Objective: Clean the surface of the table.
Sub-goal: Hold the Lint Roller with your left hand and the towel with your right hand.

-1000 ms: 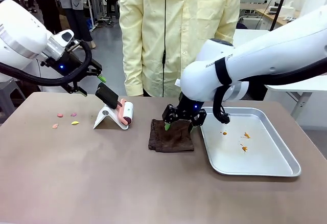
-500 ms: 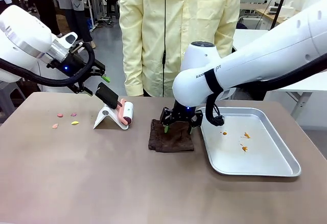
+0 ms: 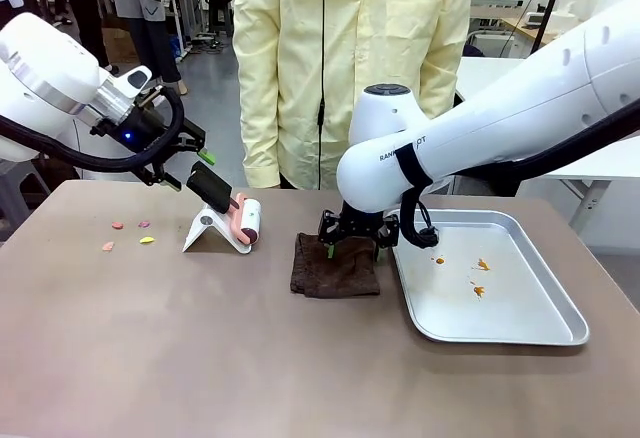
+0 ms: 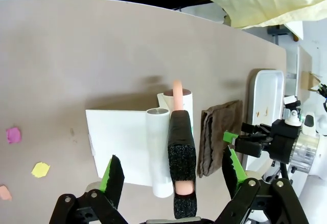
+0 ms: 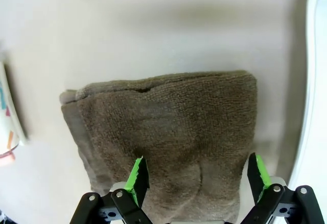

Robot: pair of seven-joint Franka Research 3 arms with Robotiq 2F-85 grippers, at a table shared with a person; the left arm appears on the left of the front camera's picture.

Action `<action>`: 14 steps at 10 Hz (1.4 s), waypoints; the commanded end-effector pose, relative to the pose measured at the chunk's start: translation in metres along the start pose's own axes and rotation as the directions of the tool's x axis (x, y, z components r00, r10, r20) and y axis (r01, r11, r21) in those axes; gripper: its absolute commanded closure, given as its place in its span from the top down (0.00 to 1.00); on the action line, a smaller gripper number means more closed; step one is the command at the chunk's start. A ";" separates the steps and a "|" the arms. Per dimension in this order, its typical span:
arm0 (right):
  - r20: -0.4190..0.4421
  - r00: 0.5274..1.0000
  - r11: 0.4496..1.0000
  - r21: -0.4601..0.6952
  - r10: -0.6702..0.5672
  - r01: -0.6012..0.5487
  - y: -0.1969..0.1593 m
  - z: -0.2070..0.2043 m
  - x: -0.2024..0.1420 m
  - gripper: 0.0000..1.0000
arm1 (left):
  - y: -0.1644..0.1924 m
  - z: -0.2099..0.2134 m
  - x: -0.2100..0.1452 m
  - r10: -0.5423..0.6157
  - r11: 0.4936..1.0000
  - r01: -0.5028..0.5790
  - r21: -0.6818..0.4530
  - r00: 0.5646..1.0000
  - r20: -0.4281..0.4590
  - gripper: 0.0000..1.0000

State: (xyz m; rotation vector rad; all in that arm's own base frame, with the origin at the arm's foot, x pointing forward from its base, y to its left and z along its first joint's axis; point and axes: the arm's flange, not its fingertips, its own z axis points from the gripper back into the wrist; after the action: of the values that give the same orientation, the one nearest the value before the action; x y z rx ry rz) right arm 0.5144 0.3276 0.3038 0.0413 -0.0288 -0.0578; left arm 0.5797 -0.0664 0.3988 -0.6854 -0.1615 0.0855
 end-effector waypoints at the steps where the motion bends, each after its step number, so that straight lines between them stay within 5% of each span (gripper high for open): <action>1: 0.005 0.998 0.996 -0.062 -0.070 0.070 0.009 0.001 0.003 1.00 | 0.003 0.000 0.003 -0.037 0.999 0.037 -0.014 0.999 -0.016 1.00; 6: -0.016 0.991 0.988 -0.079 -0.133 0.132 0.004 -0.004 0.005 1.00 | 0.004 -0.002 0.002 -0.062 0.998 0.061 -0.033 0.998 -0.028 1.00; 7: -0.025 0.993 0.990 -0.078 -0.117 0.115 0.002 -0.004 0.004 0.77 | 0.003 -0.005 0.002 -0.057 0.998 0.056 -0.031 0.998 -0.027 0.41; 8: -0.035 0.990 0.988 -0.074 -0.140 0.137 0.002 -0.006 0.005 0.41 | 0.000 -0.008 0.000 -0.058 0.997 0.057 -0.043 0.998 -0.038 0.41; 9: -0.040 0.989 0.987 -0.075 -0.144 0.141 0.001 -0.007 0.006 0.18 | -0.004 -0.009 -0.003 -0.066 0.997 0.064 -0.037 0.997 -0.045 0.00; 10: -0.037 0.988 0.986 -0.075 -0.149 0.146 0.001 -0.008 0.007 0.00 | -0.006 -0.010 -0.004 -0.072 0.997 0.070 -0.031 0.996 -0.053 0.36; 11: -0.033 0.988 0.986 -0.069 -0.152 0.149 0.001 -0.009 0.007 0.00 | -0.006 -0.010 -0.004 -0.074 0.997 0.073 -0.023 0.996 -0.049 0.00; 13: -0.041 0.987 0.986 -0.061 -0.156 0.153 0.000 -0.010 0.007 0.05 | -0.004 -0.013 -0.004 -0.063 0.998 0.063 0.000 0.997 -0.051 0.00; 14: -0.042 0.987 0.987 -0.055 -0.154 0.152 0.000 -0.011 0.007 0.00 | -0.004 -0.012 -0.004 -0.062 0.998 0.062 0.003 0.997 -0.048 0.00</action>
State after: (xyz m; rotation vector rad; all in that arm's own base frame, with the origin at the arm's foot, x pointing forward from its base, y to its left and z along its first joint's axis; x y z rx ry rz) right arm 0.5206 0.3280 0.3048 0.0132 0.0108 -0.1766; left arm 0.5762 -0.0800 0.3927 -0.6901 -0.1315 0.0183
